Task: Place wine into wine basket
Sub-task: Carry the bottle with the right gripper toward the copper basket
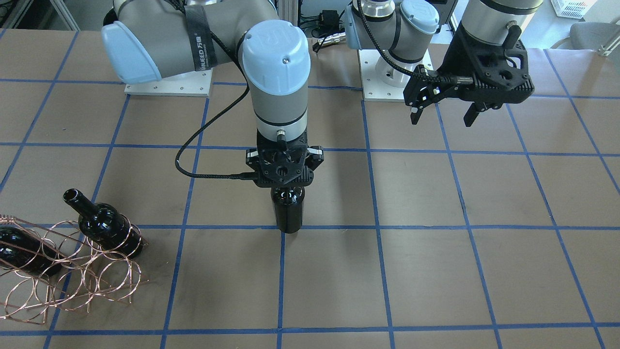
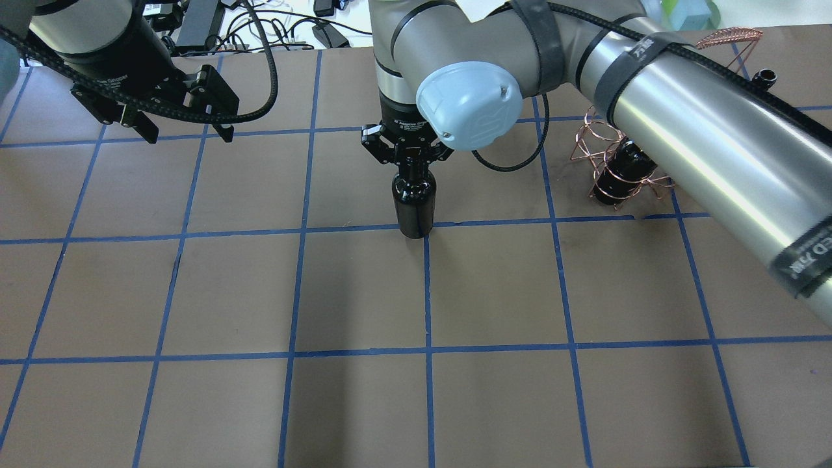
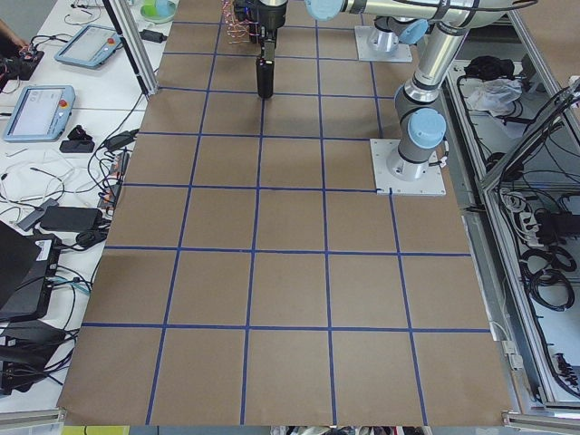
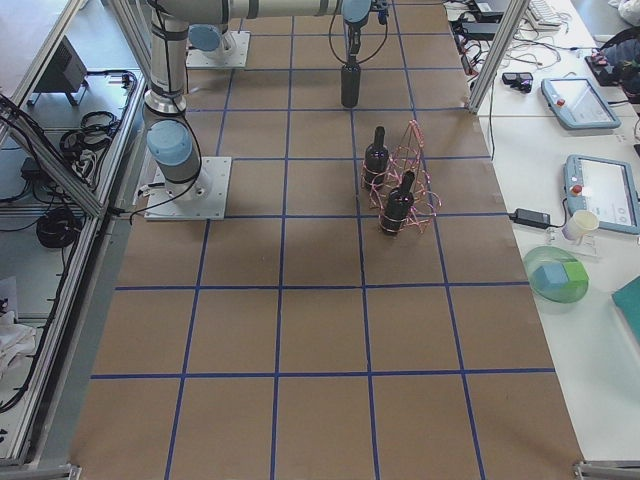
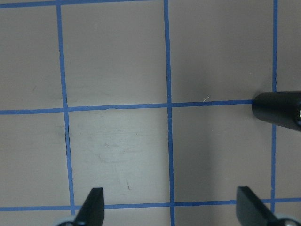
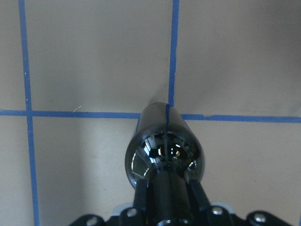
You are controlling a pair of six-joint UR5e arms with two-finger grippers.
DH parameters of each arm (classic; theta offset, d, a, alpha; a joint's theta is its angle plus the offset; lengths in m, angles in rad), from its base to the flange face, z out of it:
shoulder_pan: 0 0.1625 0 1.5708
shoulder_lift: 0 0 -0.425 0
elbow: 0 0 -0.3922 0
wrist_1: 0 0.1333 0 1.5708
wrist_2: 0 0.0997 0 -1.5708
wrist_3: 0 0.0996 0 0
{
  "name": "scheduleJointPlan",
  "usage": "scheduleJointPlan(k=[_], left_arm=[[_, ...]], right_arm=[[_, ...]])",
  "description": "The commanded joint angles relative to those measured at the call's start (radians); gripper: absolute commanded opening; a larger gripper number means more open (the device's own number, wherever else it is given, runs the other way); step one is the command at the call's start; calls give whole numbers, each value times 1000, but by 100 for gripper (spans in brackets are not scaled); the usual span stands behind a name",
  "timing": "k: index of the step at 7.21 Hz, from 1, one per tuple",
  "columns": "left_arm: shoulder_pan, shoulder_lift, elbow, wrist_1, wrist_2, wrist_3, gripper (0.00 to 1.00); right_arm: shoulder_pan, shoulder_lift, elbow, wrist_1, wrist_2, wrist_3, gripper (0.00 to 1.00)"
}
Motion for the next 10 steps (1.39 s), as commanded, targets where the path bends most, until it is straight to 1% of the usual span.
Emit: scheduleJointPlan(k=[1,2,4,6,7,8,10], left_arm=[[1,2,-5,0,0,0,100],[1,2,-5,0,2,0,100],[3,2,-5,0,2,0,100],[1,2,-7,0,2,0,100],[3,2,-5,-2,2,0,100],[3,2,-7,-3,0,0,100],[1,2,-7,-3,0,0,100]], right_arm=[[-94,-112,0,116,-15,-155,0],[-146,-159,0,185,-43,-261,0],[-252,-232,0,258,-51,-361,0],[-298,-305,-1,349,-122,-451,0],[-341,-347,-1,400,-150,-511,0],[-405,-376,-1,436,-161,-612,0],[-495,-410,-1,509,-167,-695,0]])
